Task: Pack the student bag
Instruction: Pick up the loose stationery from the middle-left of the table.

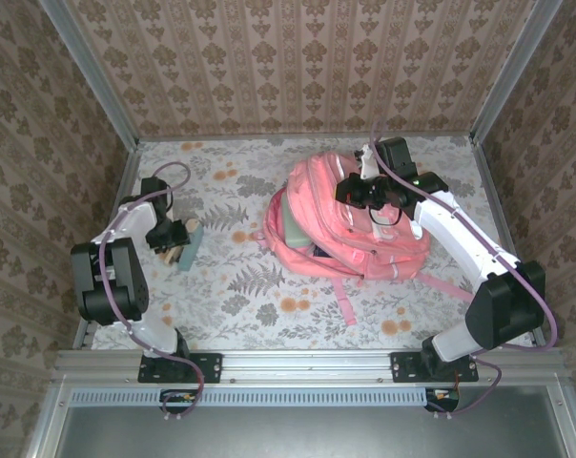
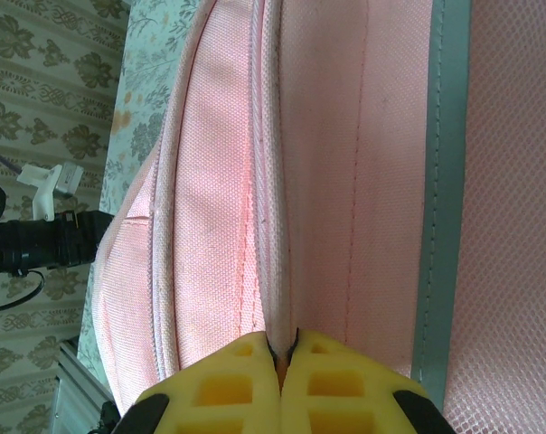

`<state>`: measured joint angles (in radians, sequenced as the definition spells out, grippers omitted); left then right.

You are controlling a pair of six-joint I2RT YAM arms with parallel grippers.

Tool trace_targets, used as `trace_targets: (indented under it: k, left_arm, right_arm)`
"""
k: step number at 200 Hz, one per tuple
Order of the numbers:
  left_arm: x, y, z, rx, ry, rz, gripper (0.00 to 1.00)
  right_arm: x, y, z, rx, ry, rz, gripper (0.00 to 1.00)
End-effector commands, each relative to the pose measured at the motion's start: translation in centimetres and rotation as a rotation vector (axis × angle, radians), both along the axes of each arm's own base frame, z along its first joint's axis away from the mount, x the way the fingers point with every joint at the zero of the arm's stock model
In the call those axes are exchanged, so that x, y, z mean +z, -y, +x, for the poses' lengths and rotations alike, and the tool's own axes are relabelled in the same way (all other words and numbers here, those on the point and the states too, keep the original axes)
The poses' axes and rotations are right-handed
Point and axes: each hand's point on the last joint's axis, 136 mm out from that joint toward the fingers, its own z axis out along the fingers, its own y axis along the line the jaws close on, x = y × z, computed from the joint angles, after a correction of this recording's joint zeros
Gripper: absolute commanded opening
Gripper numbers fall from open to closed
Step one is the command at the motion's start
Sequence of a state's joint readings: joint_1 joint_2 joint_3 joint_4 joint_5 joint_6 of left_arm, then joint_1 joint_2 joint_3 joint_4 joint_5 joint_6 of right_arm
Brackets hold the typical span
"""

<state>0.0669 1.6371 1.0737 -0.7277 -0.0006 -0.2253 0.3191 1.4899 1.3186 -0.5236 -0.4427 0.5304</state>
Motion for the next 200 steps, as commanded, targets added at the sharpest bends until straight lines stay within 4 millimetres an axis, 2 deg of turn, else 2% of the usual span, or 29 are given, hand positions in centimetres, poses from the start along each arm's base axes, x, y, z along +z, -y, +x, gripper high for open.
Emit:
trace_targets:
  k: [1,19,30,36,52,126,133,148,168,200]
  left_arm:
    - [0.3,1.0,0.0,-0.026,0.002,-0.043,0.36]
    - [0.5,1.6,-0.2,-0.039,0.003,-0.047,0.35]
    - [0.4,1.8,-0.5,-0.048,-0.004,-0.043,0.27]
    - [0.5,1.8,-0.5,-0.048,-0.008,-0.039,0.27]
    - [0.1,1.7,-0.8,-0.056,-0.031,-0.023,0.37]
    - [-1.1,1.9,-0.6,-0.072,-0.069,-0.03,0.38]
    - [-1.0,2.0,-0.5,-0.073,-0.065,-0.031,0.37]
    - [-0.7,2.2,-0.6,-0.078,-0.058,-0.03,0.23]
    - [-0.1,2.5,-0.7,-0.087,-0.044,-0.026,0.17]
    - [0.7,3.0,-0.9,-0.092,-0.029,-0.023,0.13]
  right_arm:
    - [-0.1,-0.1,0.1,0.016,0.007,-0.002,0.06]
    - [-0.1,-0.2,0.2,0.015,0.008,0.001,0.07]
    - [-0.2,-0.2,0.2,0.013,0.006,0.002,0.07]
    - [-0.1,-0.2,0.2,0.012,0.006,0.004,0.07]
    - [-0.1,-0.3,0.3,0.011,0.006,0.006,0.07]
    - [-0.1,-0.2,0.3,0.006,0.004,0.009,0.07]
    - [-0.1,-0.2,0.3,0.005,0.005,0.008,0.07]
    - [-0.1,-0.2,0.3,0.005,0.005,0.009,0.07]
    - [-0.2,-0.2,0.4,0.004,0.003,0.008,0.07]
    - [-0.1,-0.2,0.4,0.003,0.002,0.008,0.07]
